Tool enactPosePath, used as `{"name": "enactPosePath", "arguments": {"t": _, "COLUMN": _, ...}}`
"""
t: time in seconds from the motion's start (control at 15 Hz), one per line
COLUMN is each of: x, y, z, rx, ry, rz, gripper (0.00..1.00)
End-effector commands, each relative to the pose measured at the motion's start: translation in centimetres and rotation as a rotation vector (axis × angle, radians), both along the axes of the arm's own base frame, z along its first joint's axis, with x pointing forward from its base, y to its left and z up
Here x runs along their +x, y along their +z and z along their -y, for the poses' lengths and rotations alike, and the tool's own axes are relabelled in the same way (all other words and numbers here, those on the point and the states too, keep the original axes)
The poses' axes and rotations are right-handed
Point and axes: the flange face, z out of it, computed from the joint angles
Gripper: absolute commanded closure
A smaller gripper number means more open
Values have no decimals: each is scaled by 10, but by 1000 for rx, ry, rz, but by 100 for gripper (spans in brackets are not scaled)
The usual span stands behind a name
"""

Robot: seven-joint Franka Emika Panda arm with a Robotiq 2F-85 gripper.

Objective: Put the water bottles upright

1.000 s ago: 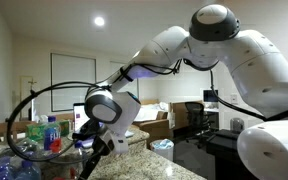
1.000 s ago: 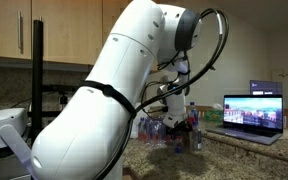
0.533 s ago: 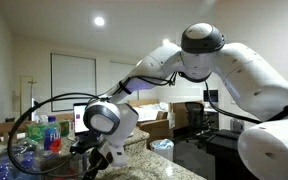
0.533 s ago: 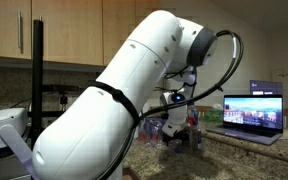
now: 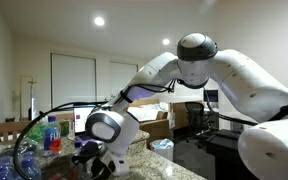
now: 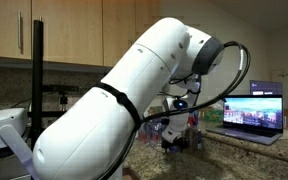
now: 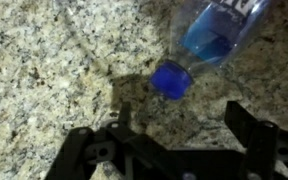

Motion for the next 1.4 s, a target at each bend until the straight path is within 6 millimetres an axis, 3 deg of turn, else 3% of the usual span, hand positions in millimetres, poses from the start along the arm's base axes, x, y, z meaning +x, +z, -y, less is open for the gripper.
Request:
{"name": "enactPosePath", "arguments": {"t": 0.0, "x": -7, "y": 3, "z": 1, "rx": -11, "ry": 6, "rz": -4, "gripper": 31}}
{"name": "enactPosePath", "arguments": {"t": 0.47, "x": 4, "y": 10, "z": -2, "rx": 7, "ry": -3, "rz": 16, "gripper": 77}}
{"name": "enactPosePath", "arguments": {"t": 0.53, "x": 5, "y": 11, "z": -2, "rx": 9, "ry": -3, "rz": 17, "gripper": 66}}
{"name": "enactPosePath", "arguments": {"t": 0.6, "x": 4, "y": 9, "z": -4, "rx": 12, "ry": 3, "rz": 15, "gripper": 40}}
{"name": "enactPosePath", "arguments": {"t": 0.73, "x": 0, "y": 15, "z": -4, "rx": 1, "ry": -1, "rz": 19, "gripper": 40}}
{"name": "enactPosePath", "arguments": {"t": 1.13, "x": -2, "y": 80, "z": 10, "rx": -140, "ry": -28, "rz": 176, "gripper": 3}}
{"name": "enactPosePath", "arguments": {"t": 1.2, "x": -3, "y": 90, "z": 17, "rx": -172, "ry": -37, "rz": 202, "gripper": 0}}
{"name": "enactPosePath", "arguments": {"t": 1.27, "x": 13, "y": 64, "z": 7, "rx": -88, "ry": -12, "rz": 150, "gripper": 15}}
{"name": "enactPosePath", "arguments": {"t": 1.33, "x": 13, "y": 75, "z": 9, "rx": -114, "ry": -14, "rz": 180, "gripper": 7}}
